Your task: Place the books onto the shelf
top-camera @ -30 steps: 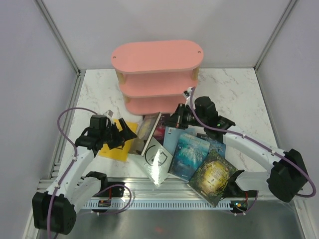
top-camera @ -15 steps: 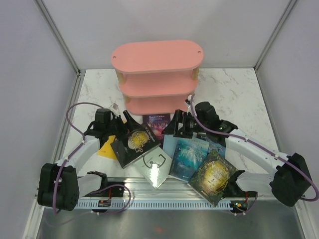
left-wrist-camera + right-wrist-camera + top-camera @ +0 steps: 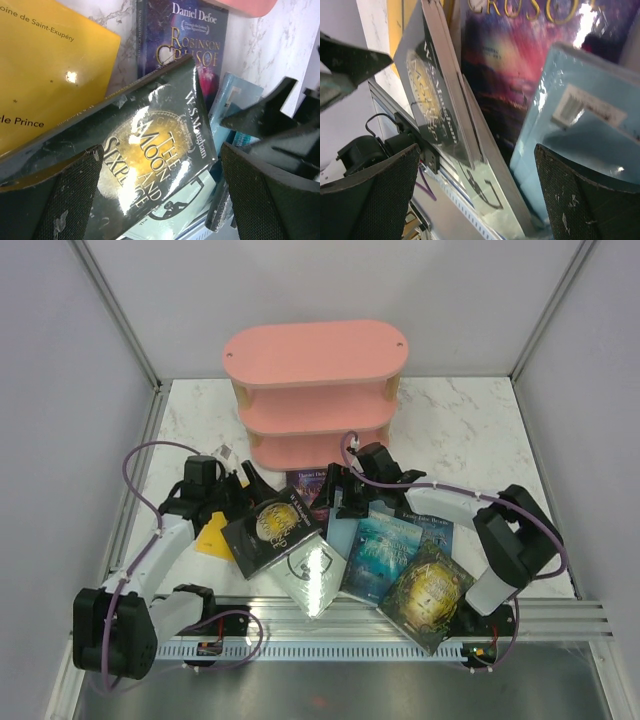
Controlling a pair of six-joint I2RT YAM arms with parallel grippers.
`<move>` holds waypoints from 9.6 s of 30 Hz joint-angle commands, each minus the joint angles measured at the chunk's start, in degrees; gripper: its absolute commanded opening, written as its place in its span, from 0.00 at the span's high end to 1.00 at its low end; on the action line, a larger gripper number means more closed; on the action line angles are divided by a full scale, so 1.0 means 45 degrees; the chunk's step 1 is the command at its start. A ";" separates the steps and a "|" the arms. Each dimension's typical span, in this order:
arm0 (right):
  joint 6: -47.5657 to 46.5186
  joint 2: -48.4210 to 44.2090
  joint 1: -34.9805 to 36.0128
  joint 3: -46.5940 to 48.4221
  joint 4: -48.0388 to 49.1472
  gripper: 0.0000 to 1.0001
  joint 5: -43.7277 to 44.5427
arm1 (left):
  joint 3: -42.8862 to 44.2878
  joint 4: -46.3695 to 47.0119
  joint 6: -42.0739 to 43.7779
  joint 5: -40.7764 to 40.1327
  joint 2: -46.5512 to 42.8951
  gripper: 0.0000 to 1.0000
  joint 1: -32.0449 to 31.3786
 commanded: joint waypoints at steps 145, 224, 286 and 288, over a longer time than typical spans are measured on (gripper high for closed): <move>0.4368 -0.8107 0.1952 0.1213 0.1926 1.00 -0.2514 | 0.7905 -0.3264 0.0056 0.4412 -0.0859 0.29 0.0978; 0.0016 -0.5064 -0.0709 -0.0014 -0.2626 0.02 -0.1344 | 0.0781 -0.5280 -0.2734 0.1892 -0.4767 0.00 0.0842; 0.5826 0.2070 0.2499 -0.3724 1.4469 1.00 -0.6321 | -0.2526 0.2927 -0.4299 0.1811 -0.4806 0.12 -0.1717; 0.7519 0.1718 0.2187 -0.4210 1.5921 1.00 -0.5931 | -0.2349 0.2557 -0.4260 0.2007 -0.5000 0.12 -0.1542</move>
